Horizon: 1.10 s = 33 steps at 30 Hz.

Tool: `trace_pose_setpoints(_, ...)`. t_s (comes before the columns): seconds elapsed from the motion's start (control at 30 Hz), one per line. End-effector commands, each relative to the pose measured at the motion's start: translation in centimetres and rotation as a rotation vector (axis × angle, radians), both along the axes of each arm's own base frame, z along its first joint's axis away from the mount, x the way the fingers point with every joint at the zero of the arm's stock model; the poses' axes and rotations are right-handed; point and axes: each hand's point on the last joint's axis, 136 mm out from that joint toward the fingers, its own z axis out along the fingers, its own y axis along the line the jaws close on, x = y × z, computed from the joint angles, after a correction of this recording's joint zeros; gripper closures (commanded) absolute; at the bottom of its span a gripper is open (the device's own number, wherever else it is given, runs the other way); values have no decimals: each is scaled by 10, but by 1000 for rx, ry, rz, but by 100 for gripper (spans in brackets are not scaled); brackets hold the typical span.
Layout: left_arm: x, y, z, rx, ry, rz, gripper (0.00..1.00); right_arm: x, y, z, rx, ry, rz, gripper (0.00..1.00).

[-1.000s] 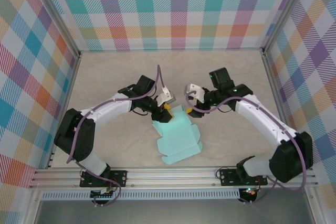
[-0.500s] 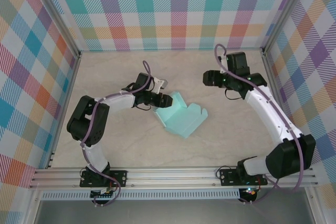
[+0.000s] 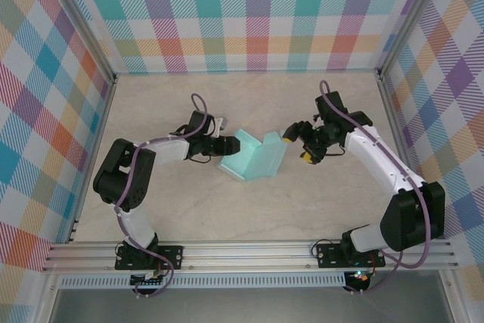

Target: Fold the paper box

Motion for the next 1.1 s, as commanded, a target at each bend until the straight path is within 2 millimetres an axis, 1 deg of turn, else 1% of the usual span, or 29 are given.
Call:
trace_pose_setpoints(0.0,9,11,15,-21,-51,71,34,-2,21,-7,69,82,-31,28)
trace_pose_setpoints(0.13,10,11,18,-36,-59,88,33,-4,47,-12,18,86,65,30)
trace_pose_setpoints(0.23,9,13,24,-45,-68,101,30,0,56,-10,-63,53,126,37)
trace_pose_setpoints(0.33,7,16,28,-45,-72,107,26,7,54,-13,-198,4,179,51)
trace_pose_setpoints(0.4,8,22,35,-54,-80,125,24,13,52,-17,-253,-15,227,65)
trace_pose_setpoints(0.43,8,25,41,-59,-93,136,22,16,51,-17,-279,-26,251,68)
trace_pose_setpoints(0.47,9,29,47,-62,-108,150,16,20,52,-15,-301,-49,290,73)
trace_pose_setpoints(0.5,10,33,55,-68,-125,160,6,25,53,-12,-324,-77,336,77)
trace_pose_setpoints(0.53,11,37,62,-71,-140,168,0,30,53,-10,-350,-109,389,78)
trace_pose_setpoints(0.57,13,42,69,-77,-151,179,0,33,55,-8,-362,-135,445,80)
trace_pose_setpoints(0.6,15,48,77,-86,-162,198,0,37,59,-4,-369,-176,522,92)
trace_pose_setpoints(0.63,17,56,84,-90,-170,223,0,42,61,-1,-391,-204,585,94)
trace_pose_setpoints(0.67,18,62,90,-94,-182,243,0,46,61,2,-414,-228,637,100)
trace_pose_setpoints(0.73,20,82,102,-70,-216,320,0,53,65,9,-449,-285,763,100)
trace_pose_setpoints(0.8,20,91,116,-80,-277,311,0,60,68,15,-477,-339,860,98)
trace_pose_setpoints(0.87,20,100,123,-74,-294,318,0,65,73,21,-499,-409,974,96)
trace_pose_setpoints(0.97,24,130,115,-7,-202,482,0,67,80,26,-567,-547,1199,95)
trace_pose_setpoints(1.0,25,137,111,-8,-173,515,0,67,82,25,-611,-593,1279,95)
trace_pose_setpoints(1.03,26,134,113,-37,-171,498,0,65,84,22,-637,-627,1356,95)
trace_pose_setpoints(1.07,26,126,115,-81,-177,456,0,64,86,18,-669,-670,1448,95)
